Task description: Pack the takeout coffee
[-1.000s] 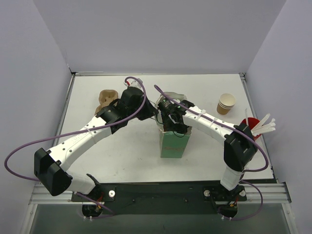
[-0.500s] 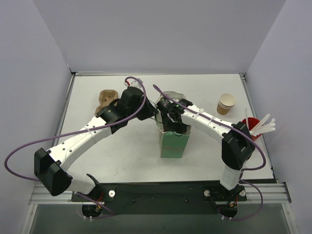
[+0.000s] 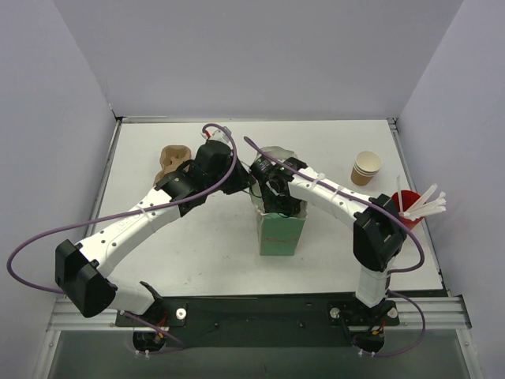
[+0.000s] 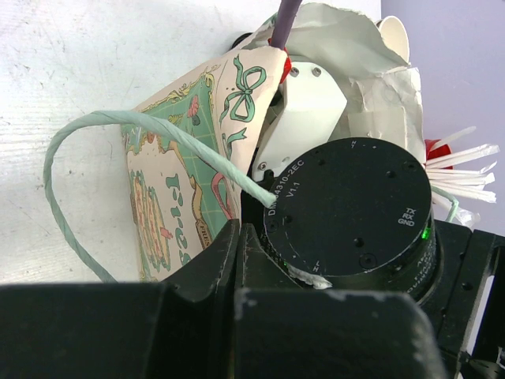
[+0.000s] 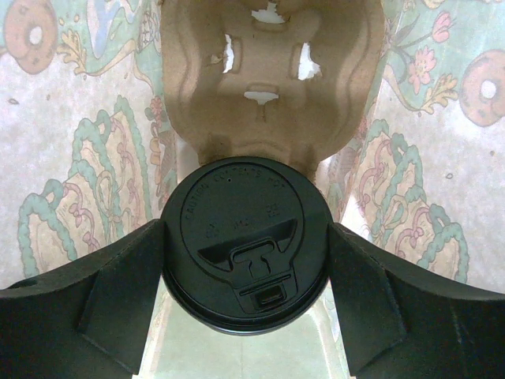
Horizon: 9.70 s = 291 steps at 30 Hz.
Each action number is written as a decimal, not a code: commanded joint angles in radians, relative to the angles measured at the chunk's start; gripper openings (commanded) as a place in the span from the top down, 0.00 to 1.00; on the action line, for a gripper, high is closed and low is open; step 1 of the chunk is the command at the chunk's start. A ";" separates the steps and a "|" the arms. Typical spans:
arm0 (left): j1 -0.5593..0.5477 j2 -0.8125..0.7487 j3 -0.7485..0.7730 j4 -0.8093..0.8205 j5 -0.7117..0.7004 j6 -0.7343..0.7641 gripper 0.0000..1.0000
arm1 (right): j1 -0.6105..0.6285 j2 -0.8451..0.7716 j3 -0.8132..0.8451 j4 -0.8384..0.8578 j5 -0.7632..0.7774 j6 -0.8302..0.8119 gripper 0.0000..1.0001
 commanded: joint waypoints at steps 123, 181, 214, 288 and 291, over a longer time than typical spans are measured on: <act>-0.030 -0.085 0.148 -0.002 0.002 0.102 1.00 | 0.027 0.205 -0.107 -0.030 0.013 0.008 0.87; -0.028 -0.080 0.121 -0.032 -0.038 0.095 1.00 | 0.046 -0.005 -0.305 0.162 0.114 0.055 0.66; -0.028 -0.074 0.156 -0.038 -0.064 0.125 1.00 | 0.053 -0.063 -0.208 0.063 0.154 0.028 0.32; -0.013 -0.051 0.078 -0.008 -0.122 0.219 1.00 | 0.017 -0.037 0.005 0.028 0.048 -0.018 0.14; -0.014 -0.047 0.079 -0.005 -0.122 0.220 1.00 | 0.015 -0.033 0.017 0.023 0.030 -0.017 0.14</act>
